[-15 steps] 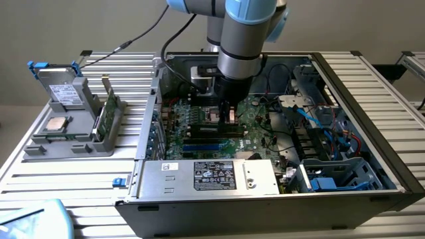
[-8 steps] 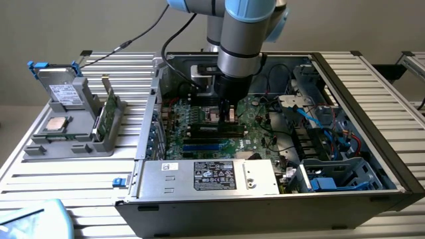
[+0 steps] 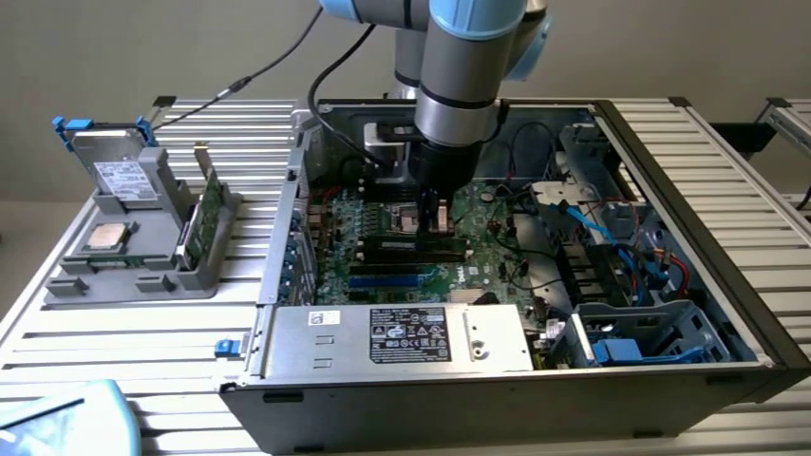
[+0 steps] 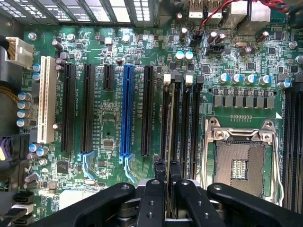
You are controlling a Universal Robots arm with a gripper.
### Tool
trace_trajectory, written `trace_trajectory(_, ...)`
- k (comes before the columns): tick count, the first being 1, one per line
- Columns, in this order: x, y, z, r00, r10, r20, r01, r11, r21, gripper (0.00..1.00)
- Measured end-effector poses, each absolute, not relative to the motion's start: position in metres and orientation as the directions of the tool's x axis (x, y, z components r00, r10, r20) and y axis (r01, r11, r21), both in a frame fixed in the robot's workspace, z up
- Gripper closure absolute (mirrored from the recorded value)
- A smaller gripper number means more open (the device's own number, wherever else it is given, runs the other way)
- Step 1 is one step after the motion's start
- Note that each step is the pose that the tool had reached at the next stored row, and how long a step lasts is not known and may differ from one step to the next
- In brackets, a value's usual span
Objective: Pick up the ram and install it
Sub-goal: 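Insert the ram into the slot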
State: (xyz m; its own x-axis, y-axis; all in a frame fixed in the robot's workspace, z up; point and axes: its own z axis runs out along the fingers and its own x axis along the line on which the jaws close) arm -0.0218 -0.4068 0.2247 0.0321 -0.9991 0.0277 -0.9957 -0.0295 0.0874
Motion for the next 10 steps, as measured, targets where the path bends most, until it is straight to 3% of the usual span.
trace_trajectory(10,-0.0218,-0.4069,0.2318,0.032,-0.999,0.03,-0.996,-0.029,0.089,0.86)
